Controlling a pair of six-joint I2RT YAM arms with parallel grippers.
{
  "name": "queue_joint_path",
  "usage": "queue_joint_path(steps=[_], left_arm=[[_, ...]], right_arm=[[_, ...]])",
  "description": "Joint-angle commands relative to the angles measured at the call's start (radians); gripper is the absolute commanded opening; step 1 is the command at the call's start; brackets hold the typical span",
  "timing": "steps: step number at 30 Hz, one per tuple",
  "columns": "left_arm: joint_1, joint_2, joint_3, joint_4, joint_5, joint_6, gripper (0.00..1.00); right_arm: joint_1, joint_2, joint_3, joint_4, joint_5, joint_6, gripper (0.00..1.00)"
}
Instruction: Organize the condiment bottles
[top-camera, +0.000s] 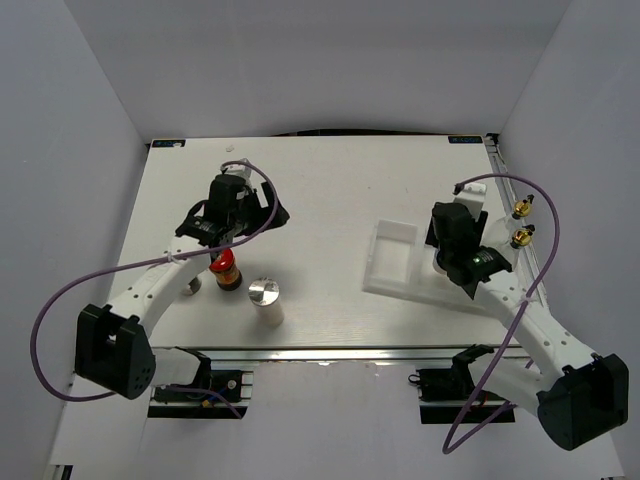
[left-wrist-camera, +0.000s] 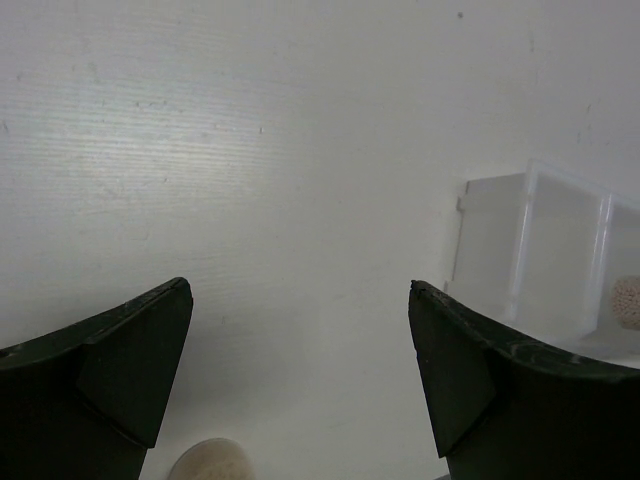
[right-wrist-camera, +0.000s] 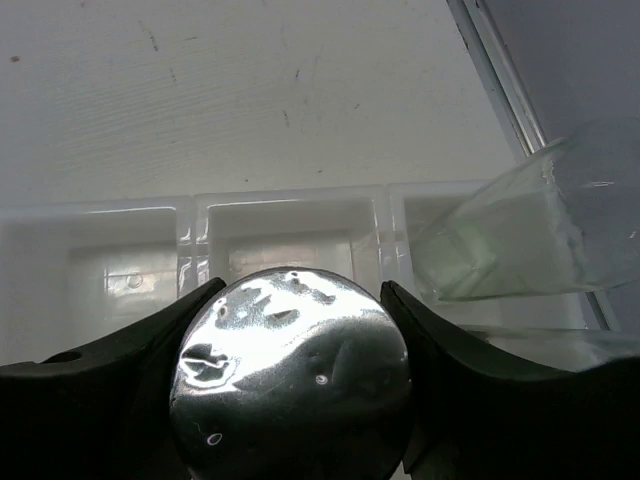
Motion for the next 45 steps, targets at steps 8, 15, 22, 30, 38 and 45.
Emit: queue_joint_path(steps=[8, 15, 22, 30, 38, 45], left_arm=[[-0.008, -0.045, 0.011, 0.125, -0.03, -0.013, 0.98], [-0.032, -0.114, -0.03, 0.141, -0.035, -0.042, 0.98], [-0.036, -0.161, -0.056, 0.136, -0.053, -0.053, 0.98], [-0.045, -0.192, -0.061, 0.113, -0.078, -0.039, 0.98], [-0.046, -0.239, -0.098, 0.137, -0.122, -0.014, 0.98], [-0.046, -0.249, -0.173, 0.231, -0.106, -0.048, 0.98]], right_arm=[[-0.06, -0.061, -0.194, 0.429, 0.027, -0.091, 0.05], [-0.061, -0.119, -0.297, 0.501, 0.022, -0.079, 0.09], [-0.074, -0.168, -0.351, 0.54, -0.001, -0.068, 0.22], [-0.08, -0.124, -0.415, 0.645, 0.001, -0.05, 0.36], [-0.089, -0.119, -0.481, 0.845, 0.039, -0.07, 0.3], [-0.098, -0.024, -0.44, 0.877, 0.027, -0.071, 0.41]])
